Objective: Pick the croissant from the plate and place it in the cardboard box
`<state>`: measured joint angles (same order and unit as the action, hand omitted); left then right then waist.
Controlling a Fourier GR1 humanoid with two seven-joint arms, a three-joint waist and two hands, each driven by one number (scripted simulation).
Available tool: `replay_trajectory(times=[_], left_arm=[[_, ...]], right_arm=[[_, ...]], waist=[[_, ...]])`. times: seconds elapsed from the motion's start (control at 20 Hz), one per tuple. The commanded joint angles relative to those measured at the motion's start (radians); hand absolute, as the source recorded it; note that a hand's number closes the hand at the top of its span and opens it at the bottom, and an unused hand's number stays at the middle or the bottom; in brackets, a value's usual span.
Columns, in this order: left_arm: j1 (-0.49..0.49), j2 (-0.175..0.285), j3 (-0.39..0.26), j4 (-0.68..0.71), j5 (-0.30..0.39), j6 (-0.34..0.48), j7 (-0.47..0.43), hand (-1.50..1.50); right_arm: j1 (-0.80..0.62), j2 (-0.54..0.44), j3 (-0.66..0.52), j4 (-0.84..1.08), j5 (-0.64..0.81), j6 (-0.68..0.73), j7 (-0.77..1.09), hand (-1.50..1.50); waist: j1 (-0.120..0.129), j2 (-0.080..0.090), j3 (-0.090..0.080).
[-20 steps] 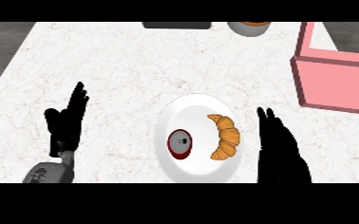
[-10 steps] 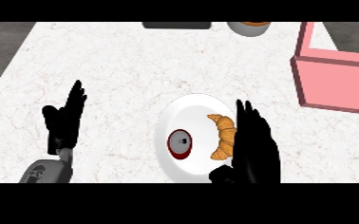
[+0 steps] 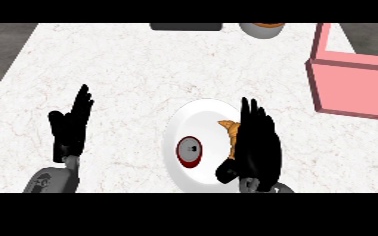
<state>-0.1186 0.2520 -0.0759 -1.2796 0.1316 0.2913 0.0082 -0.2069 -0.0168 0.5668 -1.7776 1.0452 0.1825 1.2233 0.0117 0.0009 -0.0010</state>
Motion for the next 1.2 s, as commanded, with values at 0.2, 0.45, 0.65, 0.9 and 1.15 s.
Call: replay_trajectory(times=[0.2, 0.45, 0.65, 0.9, 1.15], left_arm=[[0.001, 0.006, 0.006, -0.031, -0.011, 0.002, 0.02, 0.0], [-0.014, -0.015, 0.008, 0.007, -0.015, 0.004, 0.009, 0.0], [0.034, -0.019, -0.017, -0.051, -0.03, 0.007, 0.026, 0.0], [0.013, -0.006, 0.016, -0.048, -0.018, -0.001, 0.04, 0.0], [0.085, -0.002, 0.009, -0.095, -0.019, -0.021, 0.021, 0.0]], right_arm=[[-0.075, 0.016, 0.023, 0.116, -0.029, -0.04, 0.263, -1.5], [-0.074, 0.016, 0.02, 0.141, -0.048, -0.05, 0.264, -1.5], [-0.126, 0.016, -0.038, 0.181, -0.063, -0.029, 0.264, -1.5], [-0.126, 0.016, -0.064, 0.196, -0.068, 0.02, 0.257, -1.5], [-0.114, 0.016, -0.086, 0.294, -0.075, -0.051, 0.196, -1.5]], waist=[[0.001, -0.001, 0.0], [-0.008, 0.0, 0.0], [0.001, -0.002, 0.0], [-0.007, -0.002, 0.0], [-0.001, -0.002, 0.001]])
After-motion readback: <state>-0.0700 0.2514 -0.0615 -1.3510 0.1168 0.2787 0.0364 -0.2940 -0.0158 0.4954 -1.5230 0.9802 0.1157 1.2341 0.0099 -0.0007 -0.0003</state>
